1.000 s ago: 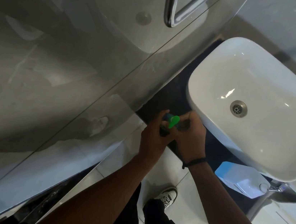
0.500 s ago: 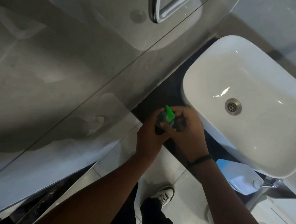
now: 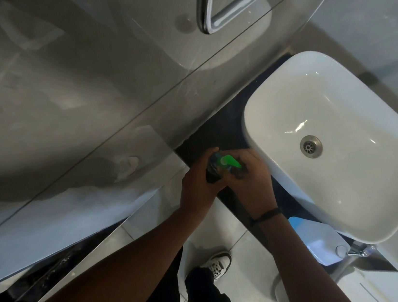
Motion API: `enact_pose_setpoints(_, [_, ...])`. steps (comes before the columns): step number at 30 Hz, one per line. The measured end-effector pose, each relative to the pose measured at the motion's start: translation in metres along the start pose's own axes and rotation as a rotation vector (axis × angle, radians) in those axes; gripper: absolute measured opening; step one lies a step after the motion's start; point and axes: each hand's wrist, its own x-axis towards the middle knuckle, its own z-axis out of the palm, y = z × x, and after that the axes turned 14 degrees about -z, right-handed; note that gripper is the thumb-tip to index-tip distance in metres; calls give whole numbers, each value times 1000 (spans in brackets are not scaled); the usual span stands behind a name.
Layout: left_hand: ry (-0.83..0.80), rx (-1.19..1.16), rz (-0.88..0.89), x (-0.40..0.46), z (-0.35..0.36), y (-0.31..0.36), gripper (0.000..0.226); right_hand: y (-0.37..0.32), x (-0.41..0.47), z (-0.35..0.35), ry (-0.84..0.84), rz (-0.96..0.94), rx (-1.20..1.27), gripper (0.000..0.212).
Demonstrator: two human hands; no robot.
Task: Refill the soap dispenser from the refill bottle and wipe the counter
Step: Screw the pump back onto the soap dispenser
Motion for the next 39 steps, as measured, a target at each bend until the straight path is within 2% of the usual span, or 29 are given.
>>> enact_pose_setpoints(1, [-10,1,-6,0,-1,0,80,-1,2,2,23,36,-2,19])
enact_pose_setpoints(4, [4,3,-8,0,-2,-1,79,-2,9,10,63,120,-52,37])
enact_pose_setpoints(7, [21,21,-10,0,-1,-1,67,-4,4,8,-7,50,4,49])
enact_pose_setpoints(10, [8,-9,-8,-1,-2,1,73,-1,-3,2,-7,-51,35,35])
enact_pose_setpoints(13, [-11,-10,-4,-1,-1,2,78,-3,0,6,68,23,-1,18])
enact_pose_setpoints(17, [-4,25,-19,-1,-2,5,69,-2,3,14,109,156,-53,45])
enact_pose_setpoints(19, [2,37,-9,0,-2,4,63,-1,0,11,56,103,-14,44])
enact_pose_setpoints(22, [-12,27,4,1,-1,2,72,5,-5,6,10,-23,-47,26])
enact_pose_setpoints(28, [3,14,-18,1,-2,4,79,-3,-1,19,181,-8,-70,23])
enact_pose_setpoints(31, [-22,29,-11,1,-3,2,79,-4,-6,16,172,44,-25,30])
enact_pose_setpoints(33, [-32,48,12,2,-2,0,78,-6,-9,5,125,70,-29,47])
enact_pose_setpoints(35, [-23,49,13,4,-1,-1,78,-9,-7,-11,38,-39,-135,60])
enact_pose_setpoints(39, [18,94,5,5,3,-2,80,-21,14,-39,-165,-451,-489,37])
